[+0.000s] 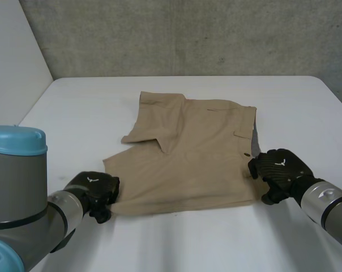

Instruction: Fold the shorts.

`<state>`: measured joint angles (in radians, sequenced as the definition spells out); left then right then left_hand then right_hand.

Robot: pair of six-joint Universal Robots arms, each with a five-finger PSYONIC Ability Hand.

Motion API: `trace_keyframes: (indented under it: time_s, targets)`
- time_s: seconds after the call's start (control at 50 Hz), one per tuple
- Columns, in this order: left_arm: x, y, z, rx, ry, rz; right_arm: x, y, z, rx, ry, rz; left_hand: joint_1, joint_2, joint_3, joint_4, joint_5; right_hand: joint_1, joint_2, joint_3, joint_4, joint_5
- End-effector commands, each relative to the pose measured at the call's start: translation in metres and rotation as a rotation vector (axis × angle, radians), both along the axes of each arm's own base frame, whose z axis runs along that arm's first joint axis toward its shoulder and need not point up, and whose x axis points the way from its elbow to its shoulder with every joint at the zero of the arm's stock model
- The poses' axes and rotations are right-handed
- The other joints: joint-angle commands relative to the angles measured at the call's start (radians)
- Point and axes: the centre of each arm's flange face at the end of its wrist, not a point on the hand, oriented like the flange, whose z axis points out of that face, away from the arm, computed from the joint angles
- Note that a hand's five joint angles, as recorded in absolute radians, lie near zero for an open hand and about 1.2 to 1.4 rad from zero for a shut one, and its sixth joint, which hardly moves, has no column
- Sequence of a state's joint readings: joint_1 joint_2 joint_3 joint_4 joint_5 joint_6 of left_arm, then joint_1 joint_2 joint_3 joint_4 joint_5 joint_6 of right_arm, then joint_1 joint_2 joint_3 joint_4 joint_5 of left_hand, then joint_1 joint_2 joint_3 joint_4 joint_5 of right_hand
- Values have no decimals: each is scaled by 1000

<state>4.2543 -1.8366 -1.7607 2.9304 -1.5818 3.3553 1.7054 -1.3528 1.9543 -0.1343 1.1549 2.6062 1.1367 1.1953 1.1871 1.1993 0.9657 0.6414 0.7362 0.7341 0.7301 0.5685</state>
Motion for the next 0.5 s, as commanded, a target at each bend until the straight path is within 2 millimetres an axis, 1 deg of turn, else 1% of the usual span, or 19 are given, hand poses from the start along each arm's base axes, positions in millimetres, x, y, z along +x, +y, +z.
trace_keyframes:
  time_s: [0.02,0.1,0.14,0.22,0.5]
  targets:
    - [-2,-10,6,-28,18,11,-8,-3,-7,-12,25,21,260,201,209,197,256,78,-17,-15,-11,-24]
    - [-3,-15,10,-45,30,15,-6,-4,-11,-22,22,46,260,201,209,197,256,81,-14,-12,-8,-21]
    - [-4,-16,12,-52,33,15,-6,-7,-17,-15,24,44,260,201,209,197,256,75,-20,-18,-14,-27]
    - [-5,-18,14,-63,39,14,-5,-11,-21,-23,20,49,260,201,209,197,256,60,-35,-33,-29,-41]
    - [-7,-22,14,-67,41,14,-3,-18,-32,-8,27,51,260,201,209,197,256,63,-32,-30,-26,-39]
